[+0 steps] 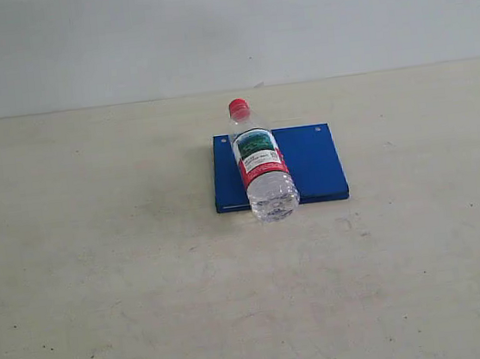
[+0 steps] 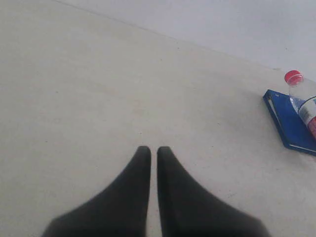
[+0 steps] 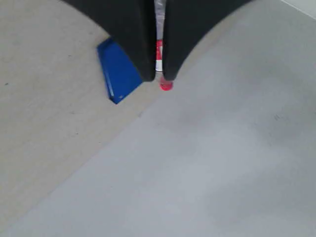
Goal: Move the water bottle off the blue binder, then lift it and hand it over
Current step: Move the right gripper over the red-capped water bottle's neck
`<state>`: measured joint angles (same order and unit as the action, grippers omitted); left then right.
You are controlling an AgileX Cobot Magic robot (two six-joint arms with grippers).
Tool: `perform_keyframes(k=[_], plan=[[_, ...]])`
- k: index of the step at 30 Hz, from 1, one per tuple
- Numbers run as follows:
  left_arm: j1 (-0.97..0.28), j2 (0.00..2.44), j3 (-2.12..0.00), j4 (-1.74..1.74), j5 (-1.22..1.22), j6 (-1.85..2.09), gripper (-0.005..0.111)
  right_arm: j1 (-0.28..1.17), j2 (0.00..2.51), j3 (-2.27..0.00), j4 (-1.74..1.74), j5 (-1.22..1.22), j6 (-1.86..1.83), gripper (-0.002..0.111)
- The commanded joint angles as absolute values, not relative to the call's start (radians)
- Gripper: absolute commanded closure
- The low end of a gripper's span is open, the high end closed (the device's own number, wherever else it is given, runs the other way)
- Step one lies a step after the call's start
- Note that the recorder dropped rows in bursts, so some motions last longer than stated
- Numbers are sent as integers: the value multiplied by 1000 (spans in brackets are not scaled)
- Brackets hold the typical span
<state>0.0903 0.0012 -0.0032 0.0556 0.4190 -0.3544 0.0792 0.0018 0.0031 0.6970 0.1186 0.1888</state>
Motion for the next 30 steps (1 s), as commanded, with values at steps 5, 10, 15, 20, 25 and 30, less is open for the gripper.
perform_keyframes(k=[5,10,15,20,25,30], plan=[[85,0,0,64,412,-350,102,80,0,0,780,-35,514,108],[85,0,0,64,412,-350,102,80,0,-112,691,-466,574,108],[85,0,0,64,412,-350,102,80,346,-439,645,-86,79,108],[85,0,0,64,412,-350,102,80,885,-807,619,378,-271,108],[85,0,0,64,412,-350,102,80,1308,-1081,619,629,-492,107],[85,0,0,64,412,-350,102,80,1628,-1283,656,690,-527,81]])
